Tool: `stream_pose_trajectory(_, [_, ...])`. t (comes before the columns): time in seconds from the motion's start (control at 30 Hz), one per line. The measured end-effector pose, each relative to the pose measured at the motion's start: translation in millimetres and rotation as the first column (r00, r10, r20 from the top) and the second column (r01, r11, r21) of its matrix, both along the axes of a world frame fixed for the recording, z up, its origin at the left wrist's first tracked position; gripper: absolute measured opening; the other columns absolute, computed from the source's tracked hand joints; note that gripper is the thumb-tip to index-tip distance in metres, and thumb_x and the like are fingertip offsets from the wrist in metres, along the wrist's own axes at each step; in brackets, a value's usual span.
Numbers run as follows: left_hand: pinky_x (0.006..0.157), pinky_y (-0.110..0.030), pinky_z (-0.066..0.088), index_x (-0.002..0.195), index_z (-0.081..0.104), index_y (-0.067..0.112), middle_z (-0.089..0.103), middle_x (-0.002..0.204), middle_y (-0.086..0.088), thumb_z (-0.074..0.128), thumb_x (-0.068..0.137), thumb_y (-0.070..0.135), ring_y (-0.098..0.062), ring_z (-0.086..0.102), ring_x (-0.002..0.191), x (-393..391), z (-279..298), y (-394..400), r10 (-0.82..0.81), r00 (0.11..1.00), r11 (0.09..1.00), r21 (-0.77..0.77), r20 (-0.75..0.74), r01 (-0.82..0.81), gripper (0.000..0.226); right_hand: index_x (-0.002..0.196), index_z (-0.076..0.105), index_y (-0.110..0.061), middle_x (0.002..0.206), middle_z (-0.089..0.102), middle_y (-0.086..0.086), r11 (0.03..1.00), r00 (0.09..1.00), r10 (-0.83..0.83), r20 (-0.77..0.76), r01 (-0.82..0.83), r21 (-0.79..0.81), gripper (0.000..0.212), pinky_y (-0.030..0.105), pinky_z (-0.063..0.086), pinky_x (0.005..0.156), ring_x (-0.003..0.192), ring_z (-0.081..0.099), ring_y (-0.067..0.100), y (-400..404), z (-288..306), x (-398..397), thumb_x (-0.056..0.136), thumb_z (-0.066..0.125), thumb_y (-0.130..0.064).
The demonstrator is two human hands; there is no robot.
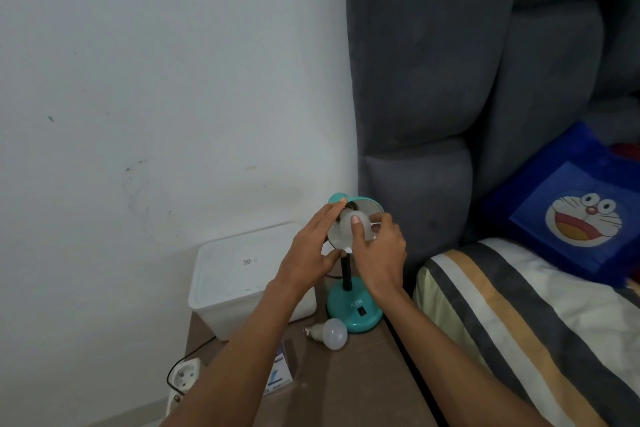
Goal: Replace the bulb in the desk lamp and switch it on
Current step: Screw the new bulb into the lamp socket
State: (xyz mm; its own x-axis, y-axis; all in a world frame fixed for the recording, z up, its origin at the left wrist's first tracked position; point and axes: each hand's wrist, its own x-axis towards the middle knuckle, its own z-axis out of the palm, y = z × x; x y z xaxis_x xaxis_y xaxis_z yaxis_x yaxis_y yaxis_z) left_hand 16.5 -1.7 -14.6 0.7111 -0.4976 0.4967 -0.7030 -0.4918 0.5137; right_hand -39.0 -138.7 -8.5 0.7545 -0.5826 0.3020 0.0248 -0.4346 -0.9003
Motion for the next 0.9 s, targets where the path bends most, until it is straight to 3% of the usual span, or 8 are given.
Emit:
stream_pose_trajectory(0.1, [0.115, -0.04, 0.047, 0.159, 0.027, 0.037, 0.039, 0.163, 0.007, 0.084, 0.085, 0.013, -0.01, 0.04, 0.147, 0, 1, 0, 0.013, 1.0, 1.0, 0.005, -0.01, -0.013, 0.096, 0.128, 0.053, -0.019, 0.125, 0.051, 0.009, 1.0, 1.0, 0.014, 0.024, -0.014, -0.003, 0.034, 0.025, 0.044, 0.076, 0.1, 0.052, 0.015, 4, 2, -2, 0.1, 0.055, -0.038])
stream_pose_trajectory(0.27, [0.115, -0.044, 0.047, 0.16, 0.029, 0.036, 0.038, 0.164, 0.008, 0.083, 0.083, 0.007, -0.011, 0.039, 0.149, 1, 2, 1, -0.005, 1.0, 1.0, -0.011, -0.021, 0.005, 0.098, 0.122, 0.053, -0.021, 0.117, 0.056, 0.003, 0.997, 0.997, 0.074, 0.007, -0.074, -0.007, 0.041, 0.024, 0.044, 0.075, 0.093, 0.056, 0.015, 0, -1, -1, 0.088, 0.072, -0.034])
stream_pose_trajectory(0.37, [0.116, -0.041, 0.046, 0.159, 0.028, 0.041, 0.036, 0.162, 0.015, 0.084, 0.083, 0.008, -0.002, 0.036, 0.148, 0, 1, 1, 0.01, 1.0, 1.0, -0.01, -0.016, -0.011, 0.099, 0.118, 0.053, -0.018, 0.107, 0.069, 0.011, 0.999, 0.998, 0.018, -0.068, -0.016, 0.032, 0.039, 0.027, 0.05, 0.068, 0.089, 0.065, 0.022, -2, 1, 1, 0.095, 0.059, -0.049])
stream_pose_trajectory(0.47, [0.116, -0.038, 0.046, 0.158, 0.026, 0.044, 0.037, 0.163, 0.014, 0.084, 0.083, 0.01, -0.002, 0.036, 0.147, -1, 1, 0, 0.014, 1.0, 1.0, -0.001, -0.014, -0.014, 0.101, 0.116, 0.054, -0.019, 0.107, 0.068, 0.01, 0.999, 0.997, -0.027, -0.074, 0.024, -0.043, 0.039, 0.033, 0.057, 0.069, 0.09, 0.067, 0.023, -3, 2, 0, 0.097, 0.052, -0.053])
stream_pose_trajectory(0.6, [0.114, -0.041, 0.048, 0.159, 0.03, 0.035, 0.039, 0.162, 0.008, 0.083, 0.084, 0.009, -0.011, 0.041, 0.148, -1, 1, 0, -0.008, 1.0, 1.0, -0.016, -0.028, 0.007, 0.096, 0.124, 0.056, -0.02, 0.122, 0.053, 0.006, 0.995, 0.999, 0.02, 0.025, -0.018, -0.098, 0.03, 0.024, 0.045, 0.075, 0.095, 0.055, 0.015, 0, 0, -2, 0.099, 0.057, -0.037])
stream_pose_trajectory(0.73, [0.114, -0.042, 0.048, 0.159, 0.03, 0.035, 0.04, 0.162, 0.009, 0.081, 0.084, 0.006, -0.009, 0.041, 0.148, -1, 3, 1, -0.008, 0.999, 0.999, -0.036, -0.038, 0.007, 0.095, 0.125, 0.057, -0.025, 0.123, 0.049, 0.001, 0.986, 0.991, 0.126, 0.042, -0.12, -0.113, 0.044, 0.026, 0.052, 0.075, 0.082, 0.065, 0.013, -1, -3, -2, 0.086, 0.075, -0.032])
stream_pose_trajectory(0.8, [0.115, -0.043, 0.047, 0.16, 0.031, 0.033, 0.039, 0.163, 0.009, 0.081, 0.084, 0.006, -0.009, 0.04, 0.148, 0, 3, 2, -0.008, 0.999, 0.999, -0.037, -0.038, 0.006, 0.095, 0.124, 0.056, -0.026, 0.122, 0.054, 0.003, 0.986, 0.992, 0.129, 0.011, -0.127, -0.105, 0.048, 0.028, 0.052, 0.076, 0.08, 0.067, 0.014, -5, -3, -2, 0.082, 0.079, -0.031])
stream_pose_trajectory(0.9, [0.115, -0.042, 0.046, 0.16, 0.03, 0.032, 0.039, 0.163, 0.009, 0.082, 0.084, 0.006, -0.009, 0.039, 0.149, 0, 2, 3, 0.002, 1.0, 0.999, -0.032, -0.027, -0.003, 0.096, 0.12, 0.055, -0.024, 0.11, 0.067, 0.006, 0.995, 0.996, 0.085, -0.019, -0.086, -0.043, 0.043, 0.029, 0.05, 0.075, 0.088, 0.065, 0.018, -10, 1, -4, 0.086, 0.073, -0.044])
